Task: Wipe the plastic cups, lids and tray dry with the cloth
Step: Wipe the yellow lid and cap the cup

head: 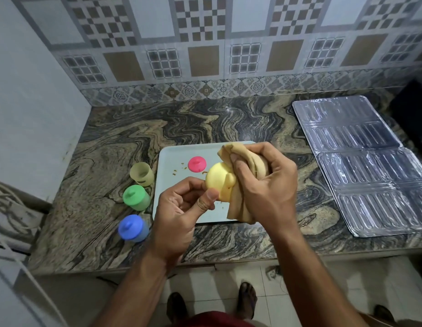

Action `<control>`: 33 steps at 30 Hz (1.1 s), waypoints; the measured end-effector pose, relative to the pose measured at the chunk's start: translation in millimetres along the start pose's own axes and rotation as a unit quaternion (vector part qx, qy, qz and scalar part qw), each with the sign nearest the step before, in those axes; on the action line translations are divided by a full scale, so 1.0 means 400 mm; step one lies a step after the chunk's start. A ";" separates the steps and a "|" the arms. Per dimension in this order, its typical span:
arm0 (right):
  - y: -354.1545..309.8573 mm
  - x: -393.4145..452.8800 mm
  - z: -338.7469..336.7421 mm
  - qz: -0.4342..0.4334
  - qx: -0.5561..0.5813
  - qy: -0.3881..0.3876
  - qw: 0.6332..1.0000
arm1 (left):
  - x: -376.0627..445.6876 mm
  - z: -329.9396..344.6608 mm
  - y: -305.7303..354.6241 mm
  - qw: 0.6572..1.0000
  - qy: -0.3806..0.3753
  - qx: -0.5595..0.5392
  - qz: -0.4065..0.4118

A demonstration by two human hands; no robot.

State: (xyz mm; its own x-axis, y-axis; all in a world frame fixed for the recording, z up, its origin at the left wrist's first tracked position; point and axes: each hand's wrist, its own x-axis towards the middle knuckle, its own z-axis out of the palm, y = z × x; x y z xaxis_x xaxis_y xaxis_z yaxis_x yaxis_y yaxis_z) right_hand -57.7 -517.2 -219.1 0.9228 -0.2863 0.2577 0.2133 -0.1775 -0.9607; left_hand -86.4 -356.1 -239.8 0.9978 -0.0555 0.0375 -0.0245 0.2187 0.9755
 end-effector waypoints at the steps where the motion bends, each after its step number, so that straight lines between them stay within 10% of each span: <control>1: -0.003 -0.005 -0.001 -0.001 0.010 0.007 1.000 | -0.001 0.007 0.002 1.000 0.011 -0.001 0.010; 14: -0.005 -0.089 0.050 0.107 0.137 0.182 0.968 | -0.026 0.110 -0.024 0.980 0.140 0.081 0.113; 33: -0.025 -0.055 -0.030 -0.020 0.098 0.040 0.994 | -0.002 0.022 0.035 0.993 0.068 -0.093 -0.028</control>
State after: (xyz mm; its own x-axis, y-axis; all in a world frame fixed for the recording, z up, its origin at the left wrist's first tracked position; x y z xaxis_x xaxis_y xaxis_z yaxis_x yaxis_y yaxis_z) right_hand -84.1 -520.5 -213.8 0.8852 -0.3587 0.2963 0.3154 -0.0053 -0.9489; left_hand -88.0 -361.7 -224.2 0.9968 0.0562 -0.0569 0.0300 0.3957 0.9179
